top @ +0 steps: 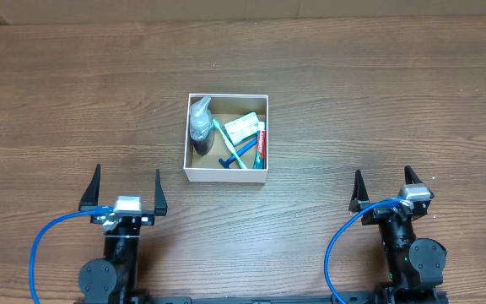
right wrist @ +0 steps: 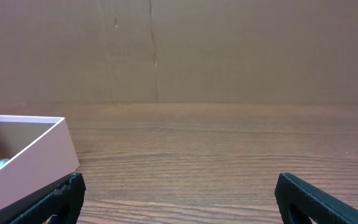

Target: Pack container

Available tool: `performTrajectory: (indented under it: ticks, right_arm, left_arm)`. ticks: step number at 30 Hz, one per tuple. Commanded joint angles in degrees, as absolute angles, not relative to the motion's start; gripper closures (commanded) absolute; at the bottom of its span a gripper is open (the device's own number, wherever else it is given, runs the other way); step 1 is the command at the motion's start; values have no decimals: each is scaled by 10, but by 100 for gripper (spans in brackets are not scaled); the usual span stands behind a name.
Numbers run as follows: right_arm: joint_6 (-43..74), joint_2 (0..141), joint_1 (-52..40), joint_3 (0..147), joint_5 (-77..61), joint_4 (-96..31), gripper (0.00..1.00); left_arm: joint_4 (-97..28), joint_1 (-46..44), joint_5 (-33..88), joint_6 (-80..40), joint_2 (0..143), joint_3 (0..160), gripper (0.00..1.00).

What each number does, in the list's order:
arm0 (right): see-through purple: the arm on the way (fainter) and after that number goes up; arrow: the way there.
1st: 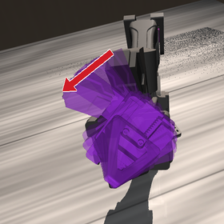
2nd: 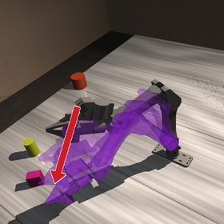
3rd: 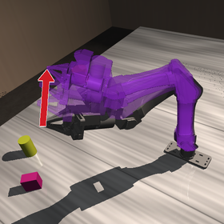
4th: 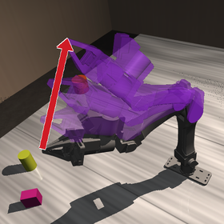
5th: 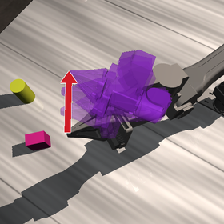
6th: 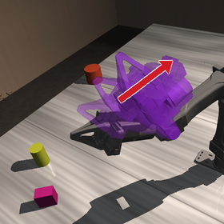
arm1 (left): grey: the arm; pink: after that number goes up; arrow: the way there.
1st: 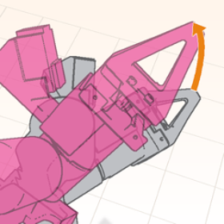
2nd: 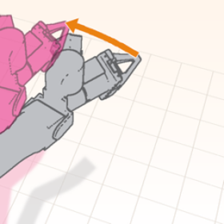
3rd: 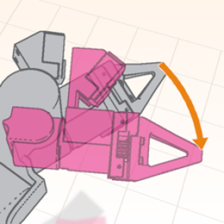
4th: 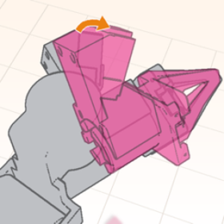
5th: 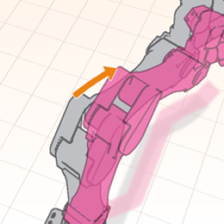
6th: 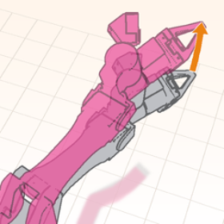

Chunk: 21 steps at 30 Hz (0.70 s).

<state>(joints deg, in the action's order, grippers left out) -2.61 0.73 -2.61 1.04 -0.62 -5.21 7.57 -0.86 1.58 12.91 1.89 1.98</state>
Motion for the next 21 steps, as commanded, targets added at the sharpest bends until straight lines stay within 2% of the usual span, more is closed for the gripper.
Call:
performTrajectory:
  ticks: [1,3,21]
  right_arm:
    - [-29,2,-26,5,-6,-48,0]
    - [-28,2,-26,5,-6,-48,0]
    - [-28,2,-26,5,-6,-48,0]
  left_arm:
    - [2,7,30,150,2,2,0]
    - [-47,8,30,146,2,2,0]
    - [-43,7,28,131,3,3,0]
